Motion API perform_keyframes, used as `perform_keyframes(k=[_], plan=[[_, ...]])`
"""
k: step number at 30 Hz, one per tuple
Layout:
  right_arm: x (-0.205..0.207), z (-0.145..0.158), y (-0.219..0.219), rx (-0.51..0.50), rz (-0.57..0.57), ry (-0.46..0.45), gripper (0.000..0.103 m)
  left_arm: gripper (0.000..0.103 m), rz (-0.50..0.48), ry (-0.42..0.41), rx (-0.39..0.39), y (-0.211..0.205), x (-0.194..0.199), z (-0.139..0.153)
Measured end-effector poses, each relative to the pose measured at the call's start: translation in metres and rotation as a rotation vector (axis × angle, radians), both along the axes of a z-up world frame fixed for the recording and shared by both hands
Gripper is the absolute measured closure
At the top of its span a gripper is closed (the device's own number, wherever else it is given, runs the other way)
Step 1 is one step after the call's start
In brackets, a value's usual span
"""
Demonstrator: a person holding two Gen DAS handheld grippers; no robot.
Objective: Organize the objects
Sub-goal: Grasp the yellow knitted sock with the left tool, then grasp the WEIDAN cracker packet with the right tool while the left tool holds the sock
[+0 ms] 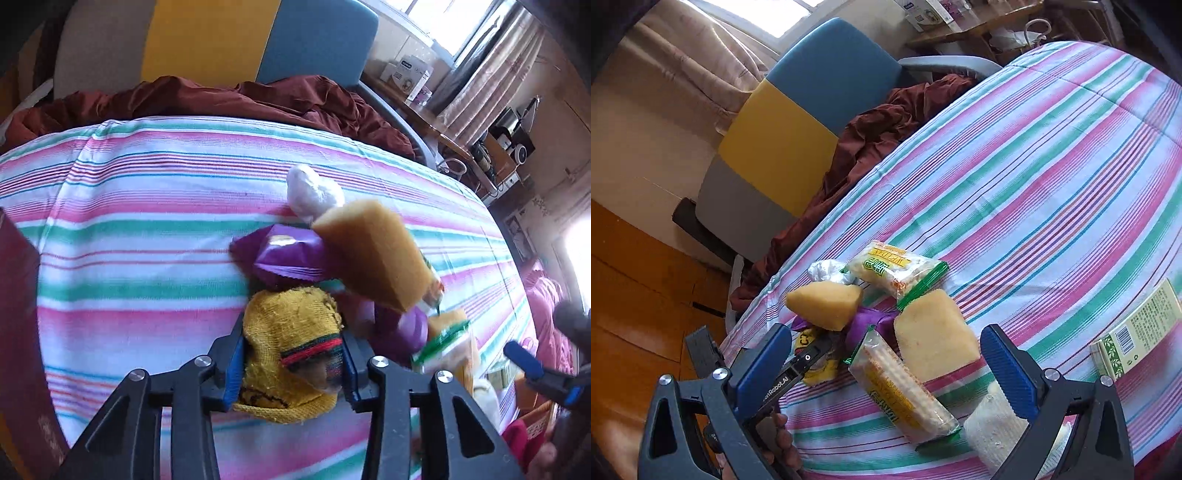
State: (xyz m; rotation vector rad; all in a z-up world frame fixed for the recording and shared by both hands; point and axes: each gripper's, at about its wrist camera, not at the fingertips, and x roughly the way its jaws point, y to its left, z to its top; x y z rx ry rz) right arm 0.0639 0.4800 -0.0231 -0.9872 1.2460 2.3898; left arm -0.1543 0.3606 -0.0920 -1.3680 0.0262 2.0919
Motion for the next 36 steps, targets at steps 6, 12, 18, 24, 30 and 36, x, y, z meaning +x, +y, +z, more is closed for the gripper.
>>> perform_keyframes(k=[6,12,18,24,30,36], plan=[[-0.006,-0.002,-0.003,0.009,0.04,-0.013,0.0,0.062,-0.097,0.126,-0.068,-0.016,0.061,0.004],[-0.004,-0.011,0.003,-0.053,0.031,-0.019,0.0,0.062,-0.166,0.166,-0.063,-0.044,0.114,0.007],[-0.013,-0.004,-0.013,-0.013,0.114,-0.002,0.0,0.063,-0.219,0.191,-0.055,-0.068,0.149,0.008],[-0.025,-0.002,-0.035,0.098,0.205,-0.052,0.002,0.063,-0.225,0.191,-0.034,-0.078,0.157,0.01],[-0.042,-0.012,-0.08,0.318,0.357,-0.198,0.019,0.063,-0.226,0.171,-0.012,-0.085,0.154,0.009],[-0.054,-0.037,-0.106,0.557,0.437,-0.392,0.029,0.062,-0.223,0.162,0.005,-0.087,0.154,0.008]])
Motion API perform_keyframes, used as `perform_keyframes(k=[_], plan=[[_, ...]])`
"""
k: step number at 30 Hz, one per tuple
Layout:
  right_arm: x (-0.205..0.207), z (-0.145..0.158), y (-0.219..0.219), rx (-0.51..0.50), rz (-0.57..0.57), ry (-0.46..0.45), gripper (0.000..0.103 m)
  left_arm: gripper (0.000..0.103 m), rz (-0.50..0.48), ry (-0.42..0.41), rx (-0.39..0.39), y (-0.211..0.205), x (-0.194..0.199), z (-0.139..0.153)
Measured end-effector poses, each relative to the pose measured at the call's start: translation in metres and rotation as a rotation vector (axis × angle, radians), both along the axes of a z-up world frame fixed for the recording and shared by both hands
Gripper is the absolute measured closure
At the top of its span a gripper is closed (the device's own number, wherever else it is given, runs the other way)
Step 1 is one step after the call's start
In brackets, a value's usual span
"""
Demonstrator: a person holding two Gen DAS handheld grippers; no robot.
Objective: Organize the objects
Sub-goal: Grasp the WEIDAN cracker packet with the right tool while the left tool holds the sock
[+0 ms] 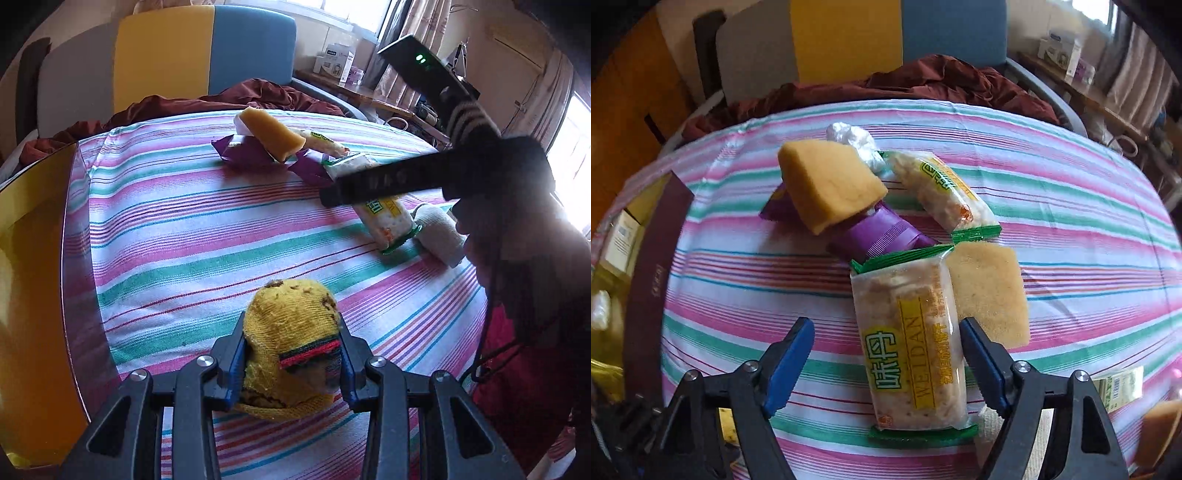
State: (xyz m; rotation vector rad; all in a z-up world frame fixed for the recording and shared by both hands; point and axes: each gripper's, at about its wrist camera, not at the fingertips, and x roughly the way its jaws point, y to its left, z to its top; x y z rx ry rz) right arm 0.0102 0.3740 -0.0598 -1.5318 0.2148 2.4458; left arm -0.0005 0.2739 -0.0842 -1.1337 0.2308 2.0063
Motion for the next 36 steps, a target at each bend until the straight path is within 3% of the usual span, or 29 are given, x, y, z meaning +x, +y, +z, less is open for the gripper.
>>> perform_keyframes(k=[1,3,11,15,18,21,24,27,30,36], plan=[[-0.001,-0.003,-0.004,0.047,0.013,-0.018,0.034,0.062,-0.001,0.001,0.002,0.0,0.001,0.0],[-0.002,-0.007,-0.008,0.118,0.027,-0.052,0.055,0.062,-0.003,0.004,0.002,0.0,0.001,-0.001],[0.0,-0.003,0.001,0.077,0.018,-0.027,0.055,0.062,-0.011,0.024,0.001,0.0,0.004,-0.002],[-0.004,0.007,-0.007,-0.021,0.087,0.049,0.055,0.062,-0.027,0.048,-0.013,0.0,0.009,-0.001],[-0.01,-0.003,-0.02,-0.077,0.169,0.0,0.055,0.063,-0.038,0.051,-0.019,0.0,0.012,0.006],[-0.015,-0.018,-0.03,-0.058,0.208,-0.073,0.055,0.064,-0.066,0.056,0.0,-0.007,0.02,0.019],[-0.017,-0.017,-0.028,-0.072,0.205,-0.066,0.055,0.064,-0.065,0.069,0.044,-0.03,0.023,0.042],[-0.018,-0.017,-0.028,-0.066,0.204,-0.068,0.055,0.064,0.008,0.074,0.099,-0.07,0.012,0.068],[-0.02,-0.017,-0.027,-0.065,0.201,-0.072,0.055,0.064,0.14,0.07,0.128,-0.125,-0.01,0.085],[-0.01,-0.02,-0.035,-0.05,0.204,-0.072,0.055,0.064,0.407,0.064,0.09,-0.217,-0.049,0.08]])
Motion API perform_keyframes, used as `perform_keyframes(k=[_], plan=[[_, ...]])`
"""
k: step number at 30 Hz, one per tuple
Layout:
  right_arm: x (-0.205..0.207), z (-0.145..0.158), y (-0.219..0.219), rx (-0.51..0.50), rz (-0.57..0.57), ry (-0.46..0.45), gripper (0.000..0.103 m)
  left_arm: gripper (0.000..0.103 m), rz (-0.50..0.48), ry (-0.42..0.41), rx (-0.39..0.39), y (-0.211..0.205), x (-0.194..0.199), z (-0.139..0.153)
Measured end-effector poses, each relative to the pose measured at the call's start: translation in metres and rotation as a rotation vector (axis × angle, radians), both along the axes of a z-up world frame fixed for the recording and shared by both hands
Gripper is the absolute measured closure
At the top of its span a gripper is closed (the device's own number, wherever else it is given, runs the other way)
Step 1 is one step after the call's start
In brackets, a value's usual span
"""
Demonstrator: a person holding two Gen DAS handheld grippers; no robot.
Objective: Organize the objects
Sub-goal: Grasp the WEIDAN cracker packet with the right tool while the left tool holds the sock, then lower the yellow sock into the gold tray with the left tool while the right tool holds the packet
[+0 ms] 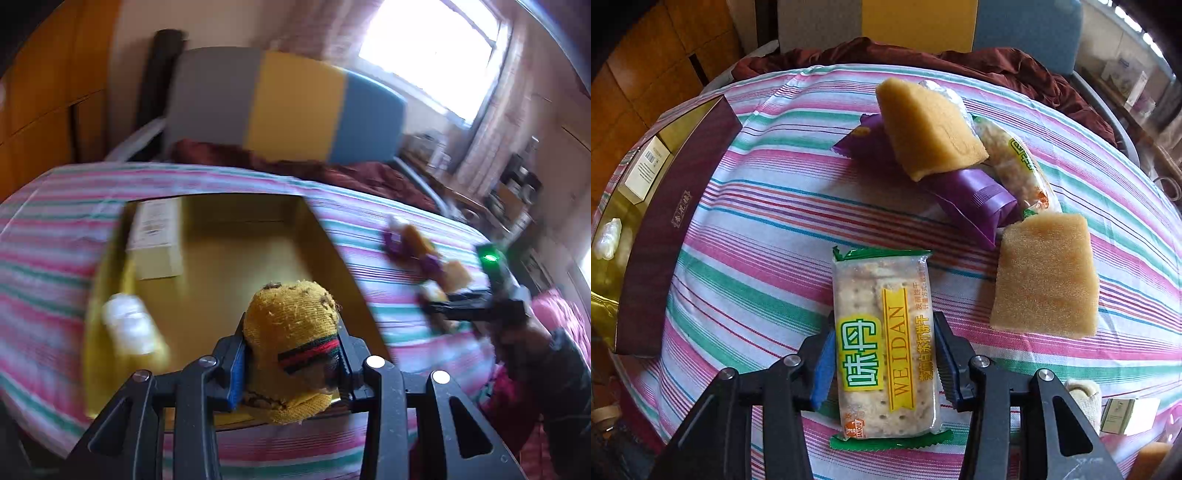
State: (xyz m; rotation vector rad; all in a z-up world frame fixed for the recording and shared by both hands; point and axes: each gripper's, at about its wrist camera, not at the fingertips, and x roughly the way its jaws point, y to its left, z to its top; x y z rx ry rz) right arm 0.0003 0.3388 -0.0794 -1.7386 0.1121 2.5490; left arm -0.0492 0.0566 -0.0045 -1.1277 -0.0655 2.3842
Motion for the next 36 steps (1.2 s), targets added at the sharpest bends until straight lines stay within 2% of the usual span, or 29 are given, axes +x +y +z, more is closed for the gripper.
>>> perform_keyframes(k=[3,8,18,27,36], plan=[[-0.002,-0.001,-0.002,0.005,0.002,0.004,0.055,0.064,0.096,-0.042,-0.06,-0.028,-0.011,-0.014],[-0.001,-0.001,-0.005,0.016,0.008,0.01,0.055,0.064,0.161,-0.052,-0.155,-0.047,-0.017,-0.034],[0.0,0.0,-0.007,0.026,0.011,0.013,0.054,0.062,0.182,-0.062,-0.291,-0.06,-0.026,-0.058],[0.002,0.0,-0.006,0.031,0.013,0.014,0.054,0.055,0.167,-0.058,-0.317,-0.054,-0.021,-0.066],[0.002,0.001,-0.007,0.038,0.017,0.014,0.054,0.054,0.23,-0.003,-0.289,-0.066,-0.01,-0.042]])
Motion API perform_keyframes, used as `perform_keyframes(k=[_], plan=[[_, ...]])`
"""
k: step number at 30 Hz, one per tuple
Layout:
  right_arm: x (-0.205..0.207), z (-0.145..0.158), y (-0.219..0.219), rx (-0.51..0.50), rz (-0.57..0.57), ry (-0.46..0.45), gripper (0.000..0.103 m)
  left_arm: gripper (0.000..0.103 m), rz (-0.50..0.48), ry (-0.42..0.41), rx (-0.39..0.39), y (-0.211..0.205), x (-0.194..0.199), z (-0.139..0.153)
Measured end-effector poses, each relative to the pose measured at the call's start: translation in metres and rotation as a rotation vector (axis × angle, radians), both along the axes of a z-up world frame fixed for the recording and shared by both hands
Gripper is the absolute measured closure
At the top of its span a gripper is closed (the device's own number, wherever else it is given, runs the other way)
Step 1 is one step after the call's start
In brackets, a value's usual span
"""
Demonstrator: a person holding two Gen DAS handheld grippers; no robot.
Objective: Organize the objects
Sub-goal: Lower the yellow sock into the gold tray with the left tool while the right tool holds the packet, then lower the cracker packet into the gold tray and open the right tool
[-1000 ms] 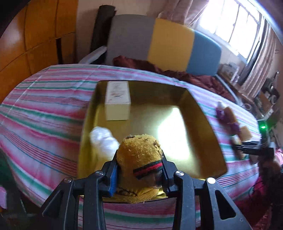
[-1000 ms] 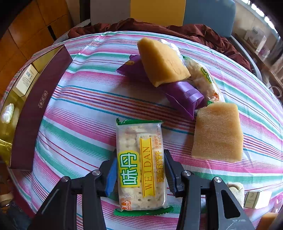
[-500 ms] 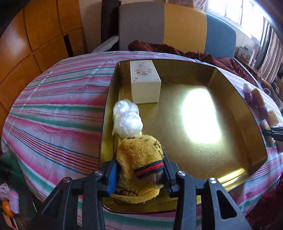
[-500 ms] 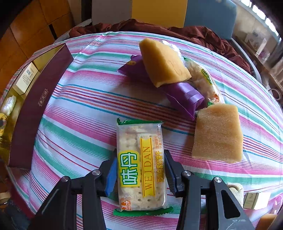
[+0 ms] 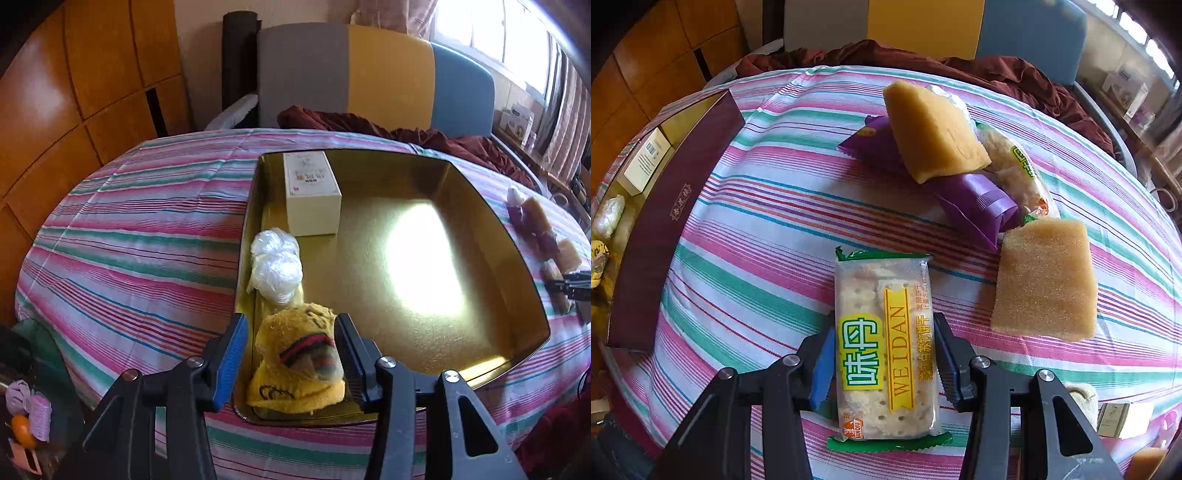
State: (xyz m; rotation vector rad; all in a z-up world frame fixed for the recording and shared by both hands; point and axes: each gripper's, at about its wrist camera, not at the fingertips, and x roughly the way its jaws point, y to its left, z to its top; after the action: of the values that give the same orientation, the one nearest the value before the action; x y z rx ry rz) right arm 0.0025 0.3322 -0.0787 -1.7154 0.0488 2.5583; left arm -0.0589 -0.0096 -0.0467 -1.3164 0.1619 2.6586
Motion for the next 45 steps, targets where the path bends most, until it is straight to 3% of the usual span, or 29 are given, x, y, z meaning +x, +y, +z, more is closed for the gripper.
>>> perform_keyframes(k=[10,14,18,22,27,33,37,42,45], plan=[[-0.001,0.002,0.003,-0.011,-0.034,-0.008,0.056,0.054,0.033,0.034,0.064,-0.01,0.017,0.011],[0.003,0.032,0.003,-0.09,-0.103,0.065,0.056,0.054,0.102,0.078,0.123,-0.031,0.015,0.025],[-0.004,0.085,-0.04,-0.245,-0.054,0.193,0.056,0.054,0.165,0.097,0.172,-0.047,0.014,0.028],[-0.028,0.105,-0.12,-0.347,0.084,0.197,0.056,0.054,0.188,0.088,0.186,-0.053,0.016,0.021],[-0.064,0.081,-0.217,-0.397,0.188,0.097,0.056,0.054,0.196,0.076,0.198,-0.059,0.021,0.014],[-0.109,0.028,-0.279,-0.467,0.13,-0.067,0.056,0.054,0.196,0.058,0.218,-0.061,0.022,0.006],[-0.12,0.017,-0.301,-0.458,0.09,-0.089,0.054,0.054,0.201,0.048,0.228,-0.064,0.022,0.001],[-0.119,0.007,-0.306,-0.565,0.079,-0.112,0.04,0.054,0.22,0.046,0.233,-0.069,0.021,-0.001],[-0.112,0.009,-0.302,-0.583,0.095,-0.089,0.039,0.054,0.222,0.052,0.229,-0.07,0.021,-0.001]])
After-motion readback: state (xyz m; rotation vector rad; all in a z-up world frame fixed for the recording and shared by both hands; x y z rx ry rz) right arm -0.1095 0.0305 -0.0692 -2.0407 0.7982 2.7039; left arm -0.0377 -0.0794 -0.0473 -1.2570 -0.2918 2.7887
